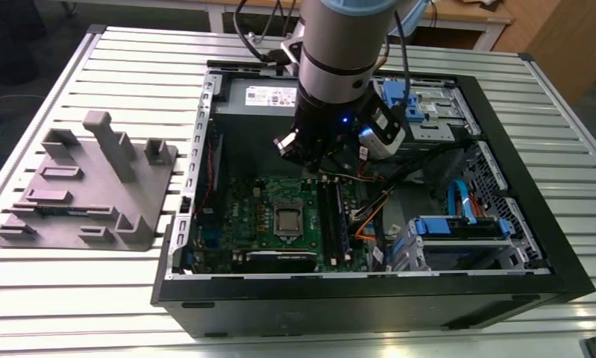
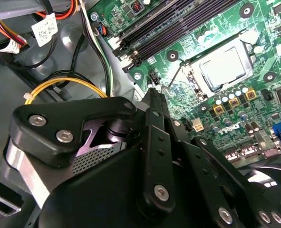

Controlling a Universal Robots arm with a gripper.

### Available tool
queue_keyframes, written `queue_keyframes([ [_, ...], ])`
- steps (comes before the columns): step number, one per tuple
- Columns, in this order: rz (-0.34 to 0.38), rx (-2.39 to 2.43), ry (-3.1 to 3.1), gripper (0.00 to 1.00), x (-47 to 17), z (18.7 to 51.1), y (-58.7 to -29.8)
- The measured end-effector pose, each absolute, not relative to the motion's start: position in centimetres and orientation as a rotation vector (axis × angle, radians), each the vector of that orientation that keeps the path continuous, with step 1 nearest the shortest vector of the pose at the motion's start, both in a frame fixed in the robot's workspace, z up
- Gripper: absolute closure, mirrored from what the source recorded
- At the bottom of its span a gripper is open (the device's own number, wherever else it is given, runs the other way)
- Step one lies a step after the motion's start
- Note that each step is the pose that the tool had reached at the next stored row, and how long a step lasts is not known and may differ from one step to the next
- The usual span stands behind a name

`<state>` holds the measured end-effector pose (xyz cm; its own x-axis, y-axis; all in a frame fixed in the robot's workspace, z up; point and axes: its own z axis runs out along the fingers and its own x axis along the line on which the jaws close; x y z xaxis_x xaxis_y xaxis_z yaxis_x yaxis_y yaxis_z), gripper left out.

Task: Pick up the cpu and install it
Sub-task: 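Install the first cpu locking lever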

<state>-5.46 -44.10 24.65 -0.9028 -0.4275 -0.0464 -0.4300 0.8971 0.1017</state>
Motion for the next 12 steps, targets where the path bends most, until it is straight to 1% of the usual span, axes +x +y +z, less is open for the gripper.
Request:
queue_keyframes([
  [12,0.171,-0.686,3.032,0.90,-5.47,24.29,-43.97],
])
